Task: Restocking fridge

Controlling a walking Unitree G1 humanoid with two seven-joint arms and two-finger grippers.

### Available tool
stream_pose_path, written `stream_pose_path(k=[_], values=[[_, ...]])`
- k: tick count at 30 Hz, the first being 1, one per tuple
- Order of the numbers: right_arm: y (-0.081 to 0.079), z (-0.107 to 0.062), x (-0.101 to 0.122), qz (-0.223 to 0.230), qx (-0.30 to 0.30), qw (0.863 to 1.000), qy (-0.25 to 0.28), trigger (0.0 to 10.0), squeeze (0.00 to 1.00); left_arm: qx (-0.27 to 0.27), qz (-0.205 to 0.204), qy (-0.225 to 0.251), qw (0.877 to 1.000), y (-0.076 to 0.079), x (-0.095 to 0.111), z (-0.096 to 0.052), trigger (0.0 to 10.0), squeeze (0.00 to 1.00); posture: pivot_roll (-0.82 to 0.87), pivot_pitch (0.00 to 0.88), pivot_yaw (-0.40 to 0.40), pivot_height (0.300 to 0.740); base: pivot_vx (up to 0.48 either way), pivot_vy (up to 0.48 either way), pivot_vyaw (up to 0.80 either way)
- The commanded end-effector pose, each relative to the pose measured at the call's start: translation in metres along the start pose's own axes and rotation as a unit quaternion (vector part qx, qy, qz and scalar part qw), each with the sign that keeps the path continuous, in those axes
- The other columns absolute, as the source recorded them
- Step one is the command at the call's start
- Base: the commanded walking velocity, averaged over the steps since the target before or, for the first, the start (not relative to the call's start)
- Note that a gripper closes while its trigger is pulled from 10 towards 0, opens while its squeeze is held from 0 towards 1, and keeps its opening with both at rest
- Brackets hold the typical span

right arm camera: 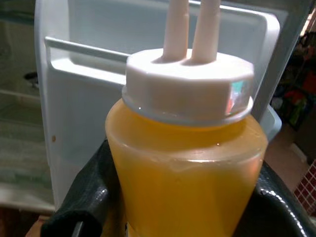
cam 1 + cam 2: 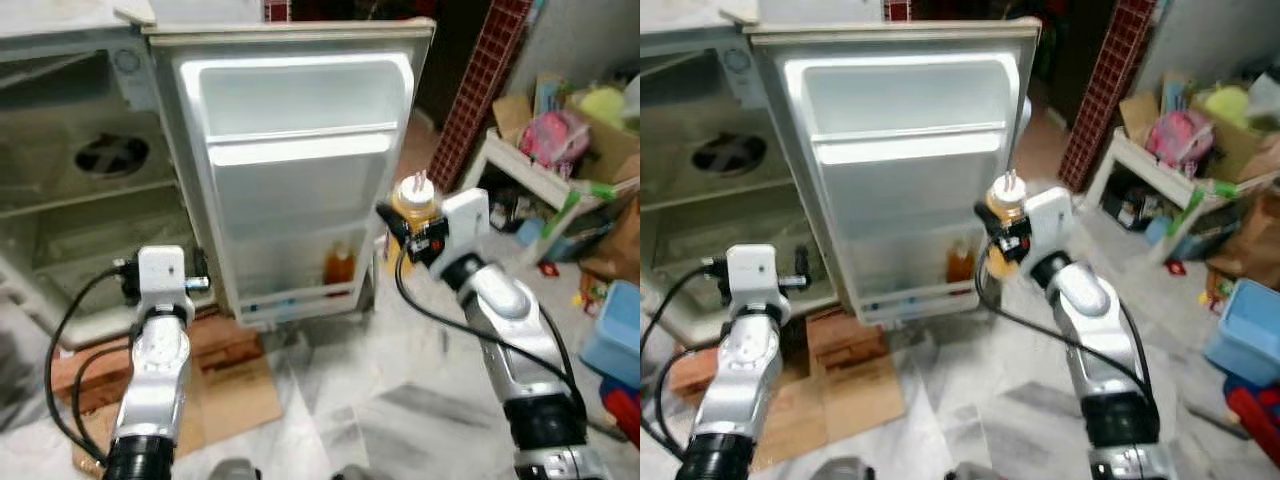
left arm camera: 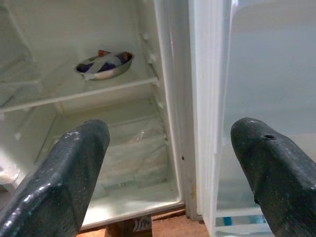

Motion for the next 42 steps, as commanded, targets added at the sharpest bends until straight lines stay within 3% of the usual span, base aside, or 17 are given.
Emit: stream_pose_path(k=[1,9,15,22,42], values=[[-0.001,0.007,0.016,-0.008,0.013,0.999,0.028,10.0,0.0,0.01,0.007,-0.004,1.0,-0.007,-0.002,0.001,10.0,0.0,0.02,0.0,-0.085,0.74,0.0,0.0,0.0],[0.001,0.019,0.027,-0.021,0.029,0.998,0.046,10.0,0.0,0.015,0.002,-0.003,1.0,-0.011,-0.003,0.002,10.0,0.0,0.02,0.0,-0.08,0.74,0.0,0.0,0.0],[-0.01,0.034,0.031,-0.011,0.048,0.997,0.059,10.0,0.0,0.016,-0.001,0.002,1.0,-0.014,-0.002,0.001,10.0,0.0,0.03,0.0,-0.085,0.74,0.312,0.0,0.0],[-0.022,0.033,0.023,-0.002,0.064,0.996,0.06,10.0,0.0,0.017,-0.003,-0.002,1.0,-0.015,-0.005,-0.001,10.0,0.0,0.03,0.0,-0.086,0.74,0.355,0.0,0.0],[-0.02,0.024,0.014,0.004,0.064,0.997,0.045,10.0,0.0,0.025,-0.025,-0.006,0.999,-0.011,-0.003,-0.001,10.0,0.0,0.03,0.0,-0.086,0.74,0.294,0.0,0.0]])
Point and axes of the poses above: a point about 5 cm out from each wrist's last joint towards the gripper, its own z axis pointing out of the wrist towards the gripper, its own x axis along the axis of the wrist's last joint, y = z × x, the point moved 1 cm from there along z, pointing out of the wrist towards the gripper, and after that the axes turned 12 degrees about z, right-handed, at the moved point
